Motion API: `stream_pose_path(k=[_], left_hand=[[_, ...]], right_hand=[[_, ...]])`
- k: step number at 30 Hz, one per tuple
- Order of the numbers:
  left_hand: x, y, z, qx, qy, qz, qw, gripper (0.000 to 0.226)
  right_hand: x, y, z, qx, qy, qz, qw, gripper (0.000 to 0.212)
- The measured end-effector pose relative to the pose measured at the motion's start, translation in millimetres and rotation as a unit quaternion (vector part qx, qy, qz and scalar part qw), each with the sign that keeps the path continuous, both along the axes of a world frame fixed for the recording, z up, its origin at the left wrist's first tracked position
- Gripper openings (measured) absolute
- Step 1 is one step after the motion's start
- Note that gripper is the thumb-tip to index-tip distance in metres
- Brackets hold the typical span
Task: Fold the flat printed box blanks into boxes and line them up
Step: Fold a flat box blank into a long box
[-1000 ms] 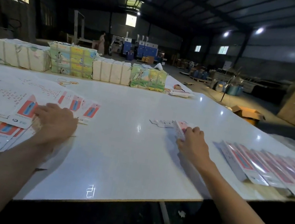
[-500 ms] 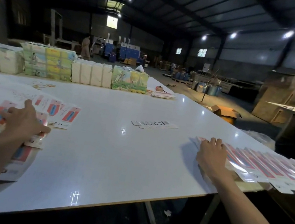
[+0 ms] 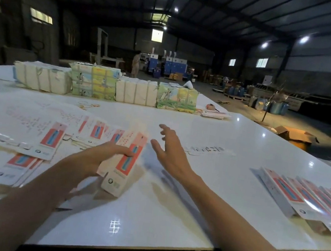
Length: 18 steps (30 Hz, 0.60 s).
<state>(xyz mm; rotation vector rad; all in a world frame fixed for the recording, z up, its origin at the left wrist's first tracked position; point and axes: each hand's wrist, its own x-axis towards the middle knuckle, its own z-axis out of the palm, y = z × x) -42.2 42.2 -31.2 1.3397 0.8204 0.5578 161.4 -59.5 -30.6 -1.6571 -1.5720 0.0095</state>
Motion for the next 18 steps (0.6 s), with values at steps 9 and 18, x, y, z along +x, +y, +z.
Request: stream_pose_path(k=[9,18], left_hand=[[42,-38,2,-0.069,-0.116,-0.090,0.987,0.035],[44,-35,-33,-0.071,-0.208,-0.143,0.965,0.047]], right_hand=[[11,7,-19,0.026,0.194,0.051,0.979,0.045],[19,6,-13,-0.030,0.274,0.069,0.959,0.028]])
